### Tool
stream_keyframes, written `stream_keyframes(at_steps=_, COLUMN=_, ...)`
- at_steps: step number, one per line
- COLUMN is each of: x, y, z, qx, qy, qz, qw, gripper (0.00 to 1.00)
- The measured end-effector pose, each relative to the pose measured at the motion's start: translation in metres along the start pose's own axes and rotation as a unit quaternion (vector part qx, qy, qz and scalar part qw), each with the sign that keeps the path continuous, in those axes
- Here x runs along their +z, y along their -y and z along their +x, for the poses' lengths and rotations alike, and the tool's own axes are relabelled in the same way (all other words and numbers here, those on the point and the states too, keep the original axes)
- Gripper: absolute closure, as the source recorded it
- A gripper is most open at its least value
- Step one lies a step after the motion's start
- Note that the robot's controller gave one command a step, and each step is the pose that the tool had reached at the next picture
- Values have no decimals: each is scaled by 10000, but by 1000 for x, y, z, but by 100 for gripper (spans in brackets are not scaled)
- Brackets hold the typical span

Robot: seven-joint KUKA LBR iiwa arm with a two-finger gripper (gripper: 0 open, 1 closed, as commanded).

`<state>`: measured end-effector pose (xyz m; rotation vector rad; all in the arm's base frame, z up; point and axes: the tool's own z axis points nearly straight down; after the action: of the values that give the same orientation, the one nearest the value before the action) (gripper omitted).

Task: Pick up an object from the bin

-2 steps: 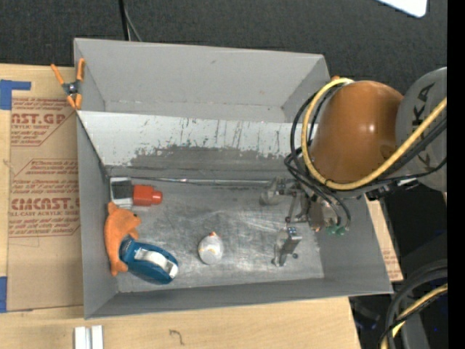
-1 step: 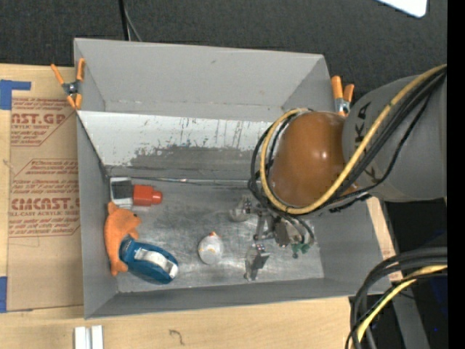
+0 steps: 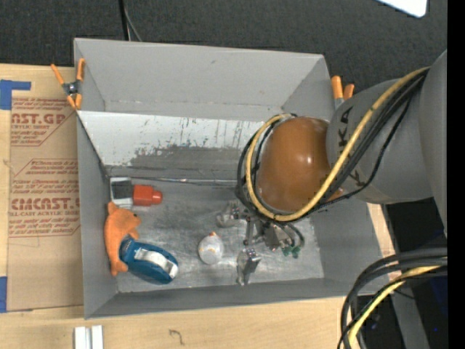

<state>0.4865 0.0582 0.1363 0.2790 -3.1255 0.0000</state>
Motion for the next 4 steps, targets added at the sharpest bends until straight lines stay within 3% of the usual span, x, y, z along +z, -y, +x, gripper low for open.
stream_keyframes(at_steps=1, x=6, y=-10, z=2, qx=-440, qy=18, qz=2, qw=9990, gripper=0)
stream_keyframes(at_steps=2, x=62, y=-13, z=-6, qx=-43, qy=173, qz=7, qw=9998, gripper=0)
stream_keyframes(at_steps=3, x=64, y=-4, z=-1, qx=-576, qy=92, qz=-1, qw=9983, gripper=100)
stream_keyframes(at_steps=4, x=64, y=-4, z=-1, qx=-575, qy=91, qz=-1, qw=9983, gripper=100)
